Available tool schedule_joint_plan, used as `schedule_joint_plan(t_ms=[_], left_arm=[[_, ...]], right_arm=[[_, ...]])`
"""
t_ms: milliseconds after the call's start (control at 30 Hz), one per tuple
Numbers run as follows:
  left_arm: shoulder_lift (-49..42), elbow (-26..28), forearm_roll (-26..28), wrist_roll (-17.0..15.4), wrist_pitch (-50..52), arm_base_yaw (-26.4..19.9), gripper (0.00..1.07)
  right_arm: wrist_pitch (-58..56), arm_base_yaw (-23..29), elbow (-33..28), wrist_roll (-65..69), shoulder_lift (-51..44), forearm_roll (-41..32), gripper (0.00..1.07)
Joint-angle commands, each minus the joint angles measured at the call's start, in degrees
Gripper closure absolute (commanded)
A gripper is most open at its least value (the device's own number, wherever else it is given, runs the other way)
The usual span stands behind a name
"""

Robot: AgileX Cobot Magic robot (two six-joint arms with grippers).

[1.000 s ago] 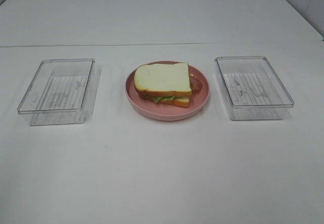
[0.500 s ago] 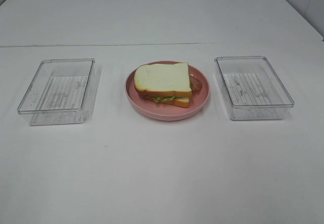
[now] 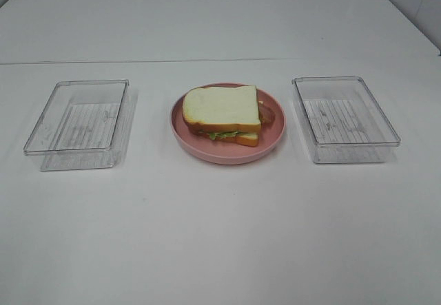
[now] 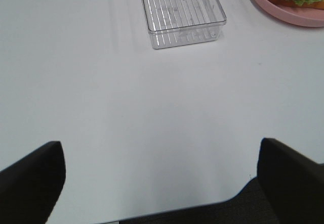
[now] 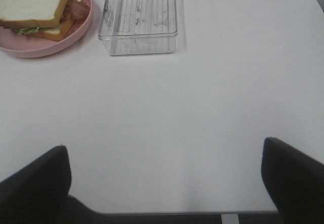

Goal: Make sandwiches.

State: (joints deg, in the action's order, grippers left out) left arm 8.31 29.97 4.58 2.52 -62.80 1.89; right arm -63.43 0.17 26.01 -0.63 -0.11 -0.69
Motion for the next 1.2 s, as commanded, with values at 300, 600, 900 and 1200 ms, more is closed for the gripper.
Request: schedule_joint_plan(t_ms=[300,600,900,1200], left_arm=[[-5.5,-0.2,0.2,0.0,1.1,-4.6,0.11],[-9.7,-0.2,0.2,0.0,1.2,-4.7,0.11],[-9.7,-0.2,0.2,0.0,1.2,-4.7,0.11],[-9.7,-0.2,0.2,0.0,1.2,-4.7,0.11]], right_arm=[[0.5,-0.2,-0.1,-0.2,-1.9,-0.2,0.09],[0.5,-0.2,-0.1,-0.2,-1.9,-0.2,0.09],[0.5,-0.2,-0.1,-0.2,-1.7,-0.2,0.09],[0.5,-0.2,-0.1,-0.2,-1.7,-0.2,0.09]])
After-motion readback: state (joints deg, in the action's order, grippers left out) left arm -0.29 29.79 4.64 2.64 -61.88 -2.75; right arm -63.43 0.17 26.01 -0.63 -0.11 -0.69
